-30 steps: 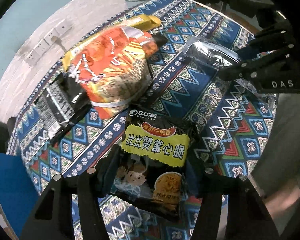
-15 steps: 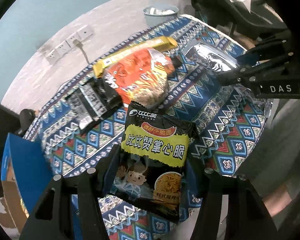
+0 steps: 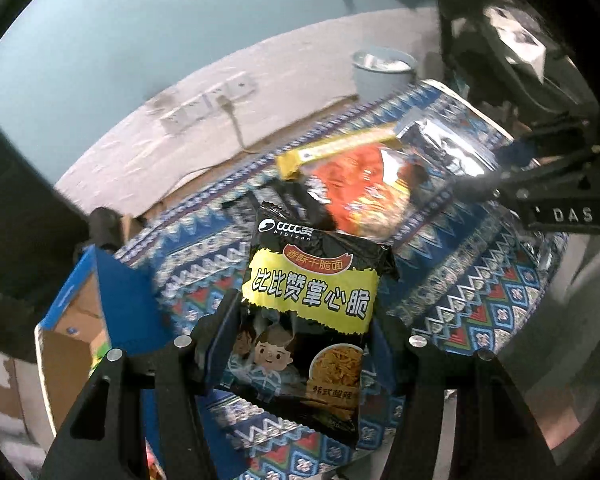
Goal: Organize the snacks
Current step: 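Carry the silver bar and black-yellow bag over the cardboard box with both tools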
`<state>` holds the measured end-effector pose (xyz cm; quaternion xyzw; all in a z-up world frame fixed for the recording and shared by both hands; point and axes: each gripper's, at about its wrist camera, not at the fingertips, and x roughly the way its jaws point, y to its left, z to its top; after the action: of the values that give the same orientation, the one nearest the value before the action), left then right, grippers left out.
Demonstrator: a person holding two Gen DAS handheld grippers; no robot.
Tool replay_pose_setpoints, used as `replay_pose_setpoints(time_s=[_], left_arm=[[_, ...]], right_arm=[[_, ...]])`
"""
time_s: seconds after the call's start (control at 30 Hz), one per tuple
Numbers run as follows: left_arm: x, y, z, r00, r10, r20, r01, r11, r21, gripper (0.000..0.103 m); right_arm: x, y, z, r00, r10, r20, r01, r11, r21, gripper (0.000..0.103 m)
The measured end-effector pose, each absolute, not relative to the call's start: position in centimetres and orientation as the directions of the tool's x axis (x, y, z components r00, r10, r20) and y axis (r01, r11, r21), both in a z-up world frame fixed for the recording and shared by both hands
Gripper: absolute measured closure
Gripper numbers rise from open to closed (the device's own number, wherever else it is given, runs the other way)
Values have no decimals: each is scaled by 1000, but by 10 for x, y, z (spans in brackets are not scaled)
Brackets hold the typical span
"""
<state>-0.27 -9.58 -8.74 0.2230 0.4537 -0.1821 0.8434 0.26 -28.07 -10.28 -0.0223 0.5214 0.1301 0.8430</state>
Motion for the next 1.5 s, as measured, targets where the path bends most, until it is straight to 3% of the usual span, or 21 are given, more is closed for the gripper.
replay_pose_setpoints(time_s=[1.5], left_arm=[[9,78,-48,611,42,-791,153,973,170,42]], right_arm=[[44,-100,-61,387,360,-849,-482,864,147,76]])
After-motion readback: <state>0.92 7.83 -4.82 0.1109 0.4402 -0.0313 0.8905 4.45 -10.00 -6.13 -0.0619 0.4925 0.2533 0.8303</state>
